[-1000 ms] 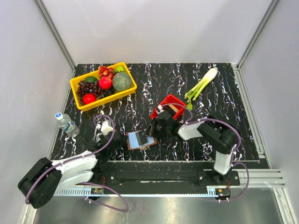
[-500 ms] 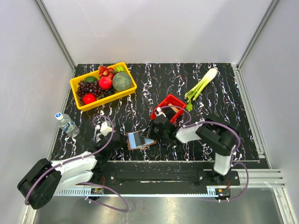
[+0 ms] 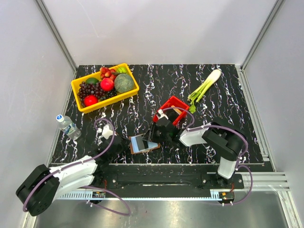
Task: Put the credit cards into the card holder
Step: Insert the credit card into the card holder.
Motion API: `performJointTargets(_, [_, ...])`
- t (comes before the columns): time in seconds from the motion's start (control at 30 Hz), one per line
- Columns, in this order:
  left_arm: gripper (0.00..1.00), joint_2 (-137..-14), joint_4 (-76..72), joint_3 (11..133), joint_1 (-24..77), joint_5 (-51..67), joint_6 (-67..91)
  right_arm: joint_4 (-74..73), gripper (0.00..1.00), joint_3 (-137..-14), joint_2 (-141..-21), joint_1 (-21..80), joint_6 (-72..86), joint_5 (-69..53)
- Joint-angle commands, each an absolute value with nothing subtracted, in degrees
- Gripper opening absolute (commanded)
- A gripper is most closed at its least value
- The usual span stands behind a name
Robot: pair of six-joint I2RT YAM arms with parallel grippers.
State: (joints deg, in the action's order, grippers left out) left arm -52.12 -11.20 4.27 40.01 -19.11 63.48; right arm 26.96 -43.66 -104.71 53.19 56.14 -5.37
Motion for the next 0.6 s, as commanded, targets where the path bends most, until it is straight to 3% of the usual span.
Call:
performJointTargets(0.0, [0.0,-49.8,-6.4,3.0,40.3,-18.9,63.3,20.0,0.36,-41.7,-101.0,53.5,52.4,-0.7])
performJointTargets(0.13, [0.0,-48.6,-5.6,2.8,40.3,-19.2,63.4,18.4,0.35,-43.3,-101.7,53.5,51.5,-1.6])
performJointTargets(0.3, [0.0,-50.2,-7.4,3.0,40.2,-18.5,63.1,19.2,0.11,-44.9,-104.1,53.6,50.6,-5.0])
performJointTargets(0.43, [0.0,-51.1,-8.6,3.1,40.3,-18.0,63.0,19.3,0.0,-47.1,-106.3,53.5,49.1,-8.8])
performJointTargets(0.57, [0.0,-51.7,-9.3,3.2,40.3,-17.7,62.9,20.0,0.0,-48.1,-107.7,53.6,48.4,-11.4])
